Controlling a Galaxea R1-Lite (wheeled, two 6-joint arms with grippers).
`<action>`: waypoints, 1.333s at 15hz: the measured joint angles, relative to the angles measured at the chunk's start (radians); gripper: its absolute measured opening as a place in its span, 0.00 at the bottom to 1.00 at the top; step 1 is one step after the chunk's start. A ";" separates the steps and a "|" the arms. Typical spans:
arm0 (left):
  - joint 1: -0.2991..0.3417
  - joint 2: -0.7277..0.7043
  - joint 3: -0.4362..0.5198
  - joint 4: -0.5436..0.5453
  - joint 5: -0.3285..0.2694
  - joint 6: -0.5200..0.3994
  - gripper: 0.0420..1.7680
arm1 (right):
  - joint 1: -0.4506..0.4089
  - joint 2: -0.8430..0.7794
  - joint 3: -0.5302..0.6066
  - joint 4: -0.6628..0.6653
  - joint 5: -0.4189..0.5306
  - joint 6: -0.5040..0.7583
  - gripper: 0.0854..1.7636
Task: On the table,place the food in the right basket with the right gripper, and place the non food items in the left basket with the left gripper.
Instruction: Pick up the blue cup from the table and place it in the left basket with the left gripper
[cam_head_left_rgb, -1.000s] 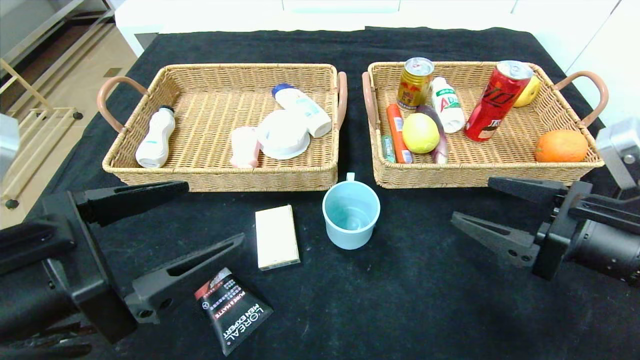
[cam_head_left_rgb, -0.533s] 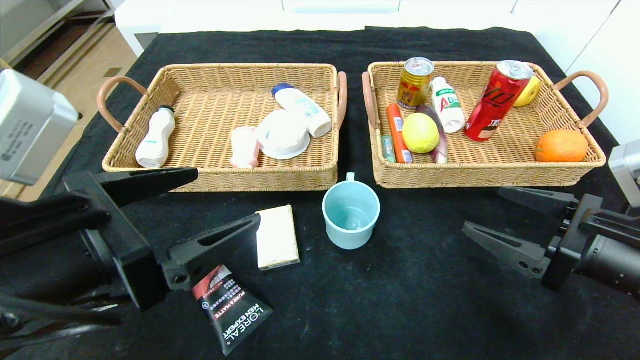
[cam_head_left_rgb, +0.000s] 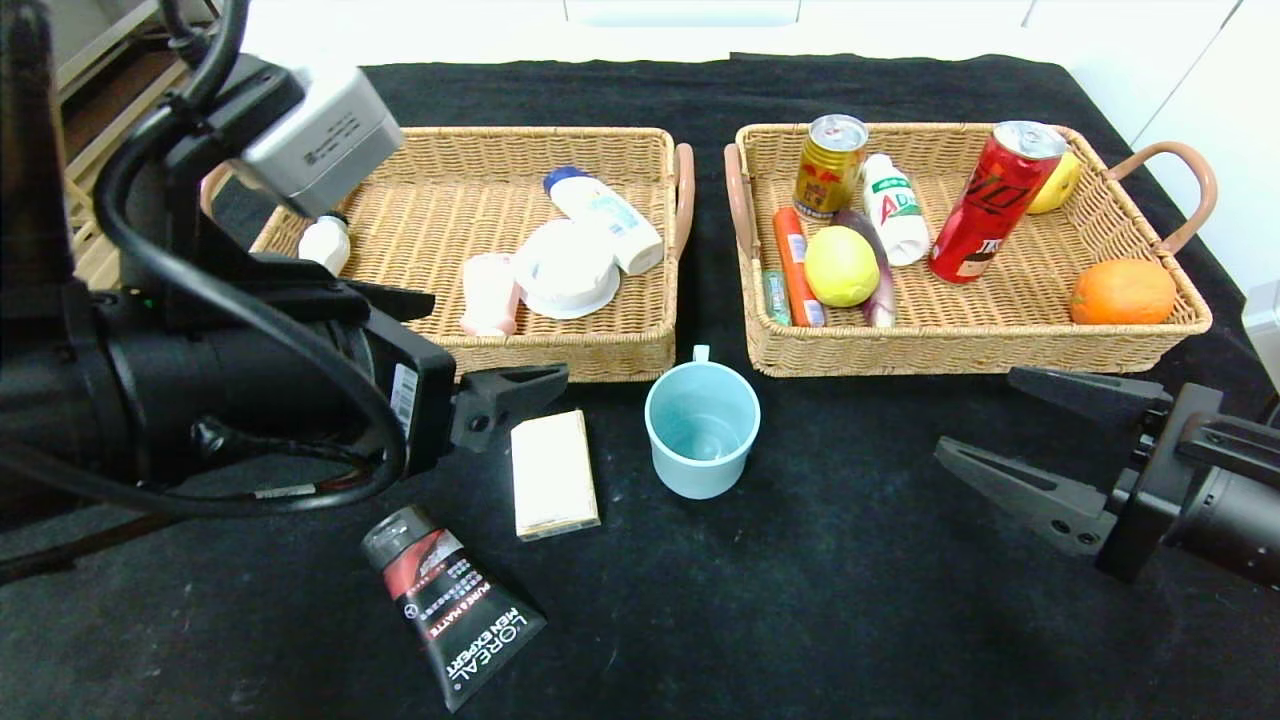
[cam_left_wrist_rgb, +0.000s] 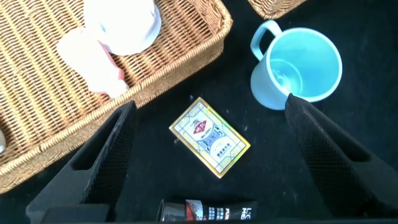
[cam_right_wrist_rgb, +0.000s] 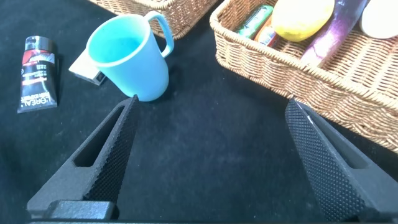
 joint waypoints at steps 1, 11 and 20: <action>-0.015 0.031 -0.071 0.068 0.023 -0.014 0.97 | 0.000 0.000 0.000 0.000 0.000 0.000 0.96; -0.109 0.345 -0.520 0.465 0.154 -0.271 0.97 | 0.001 -0.024 0.003 0.000 0.000 0.000 0.96; -0.105 0.464 -0.573 0.460 0.136 -0.329 0.97 | 0.000 -0.025 0.004 0.000 0.000 -0.001 0.97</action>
